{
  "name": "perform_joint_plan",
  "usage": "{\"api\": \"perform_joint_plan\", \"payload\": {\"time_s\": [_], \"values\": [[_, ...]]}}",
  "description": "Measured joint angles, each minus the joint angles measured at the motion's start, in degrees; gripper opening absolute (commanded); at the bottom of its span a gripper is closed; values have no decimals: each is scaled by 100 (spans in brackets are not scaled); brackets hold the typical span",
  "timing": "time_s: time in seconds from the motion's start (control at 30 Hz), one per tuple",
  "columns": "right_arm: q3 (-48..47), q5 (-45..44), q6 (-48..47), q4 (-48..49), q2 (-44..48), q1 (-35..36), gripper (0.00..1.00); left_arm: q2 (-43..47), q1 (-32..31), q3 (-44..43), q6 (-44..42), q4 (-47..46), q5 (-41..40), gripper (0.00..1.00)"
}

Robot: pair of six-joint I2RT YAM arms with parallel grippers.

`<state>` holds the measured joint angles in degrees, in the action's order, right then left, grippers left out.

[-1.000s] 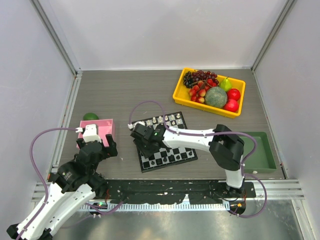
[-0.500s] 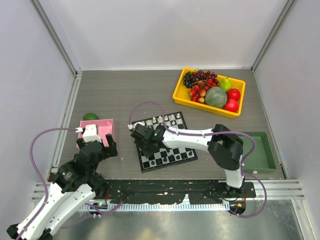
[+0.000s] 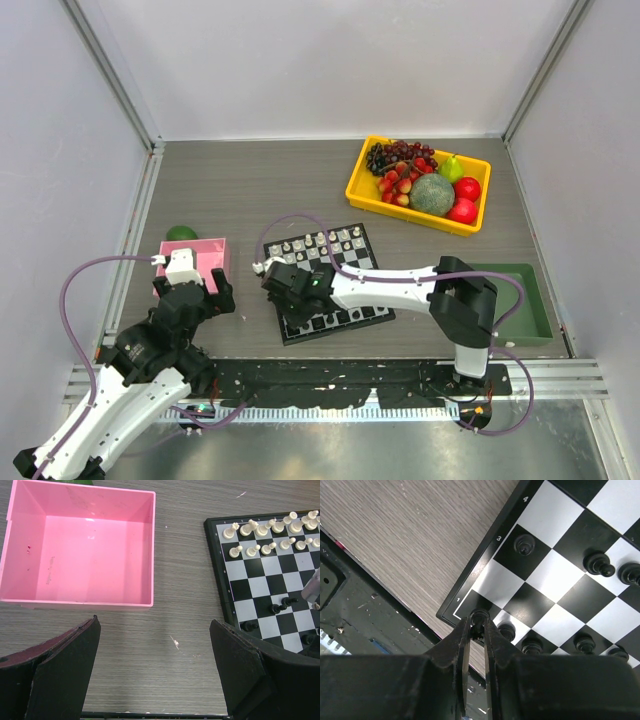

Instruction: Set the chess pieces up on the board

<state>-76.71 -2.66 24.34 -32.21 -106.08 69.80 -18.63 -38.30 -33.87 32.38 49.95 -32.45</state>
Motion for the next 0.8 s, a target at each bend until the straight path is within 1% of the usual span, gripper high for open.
{"api": "perform_joint_plan", "payload": {"time_s": [0.8], "values": [[11, 103, -2, 46, -116, 37, 20, 0, 0, 0, 0, 0, 0, 99]]}}
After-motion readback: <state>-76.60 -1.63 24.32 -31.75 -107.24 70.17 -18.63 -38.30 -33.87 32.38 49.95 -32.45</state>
